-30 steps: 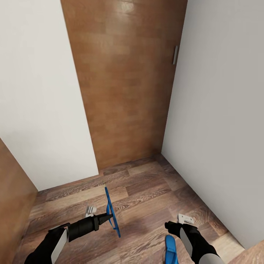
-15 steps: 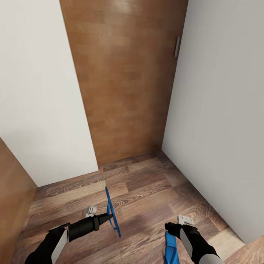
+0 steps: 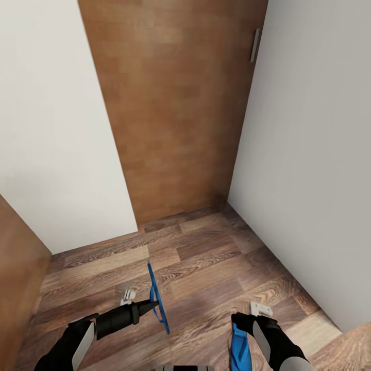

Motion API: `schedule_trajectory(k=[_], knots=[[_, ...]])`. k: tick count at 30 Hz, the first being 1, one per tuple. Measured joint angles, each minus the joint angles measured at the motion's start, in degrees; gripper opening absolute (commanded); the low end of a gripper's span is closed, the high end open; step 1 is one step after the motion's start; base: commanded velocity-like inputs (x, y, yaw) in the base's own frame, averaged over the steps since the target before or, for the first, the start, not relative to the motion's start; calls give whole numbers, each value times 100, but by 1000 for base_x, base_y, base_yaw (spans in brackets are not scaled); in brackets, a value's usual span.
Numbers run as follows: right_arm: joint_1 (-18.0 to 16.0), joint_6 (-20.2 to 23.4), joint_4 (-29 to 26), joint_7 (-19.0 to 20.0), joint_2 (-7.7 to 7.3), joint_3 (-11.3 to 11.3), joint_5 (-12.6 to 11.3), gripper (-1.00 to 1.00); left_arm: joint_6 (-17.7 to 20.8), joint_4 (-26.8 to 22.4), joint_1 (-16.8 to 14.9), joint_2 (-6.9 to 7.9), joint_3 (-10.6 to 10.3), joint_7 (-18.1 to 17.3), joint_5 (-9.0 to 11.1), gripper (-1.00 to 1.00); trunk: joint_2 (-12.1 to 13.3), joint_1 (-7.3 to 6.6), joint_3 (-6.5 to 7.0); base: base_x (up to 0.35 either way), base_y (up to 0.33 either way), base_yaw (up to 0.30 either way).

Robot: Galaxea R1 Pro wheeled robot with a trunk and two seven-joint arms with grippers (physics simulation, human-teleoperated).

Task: In the bedroom, move the book from the bed onto either nightstand, and place the two sandals side by side next to the bed.

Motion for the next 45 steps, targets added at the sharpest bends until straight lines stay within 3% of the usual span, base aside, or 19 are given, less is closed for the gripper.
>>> schedule_trajectory(k=[15,17,28,45], knots=[[0,4,-9,43,-2,-6,0,100,0,0,0,0,0,0,0,-100,-20,39,-333,0,0,0],[35,4,48,25,-32,3,-46,100,69,-55,5,-65,14,5,4,-100,-21,39,-333,0,0,0],[36,6,9,58,-11,3,14,100,90,-36,9,-52,19,-1,6,-100,-21,39,-333,0,0,0],[38,5,9,59,-10,3,16,100,90,-35,9,-52,18,0,2,-100,-43,83,-709,0,0,0]])
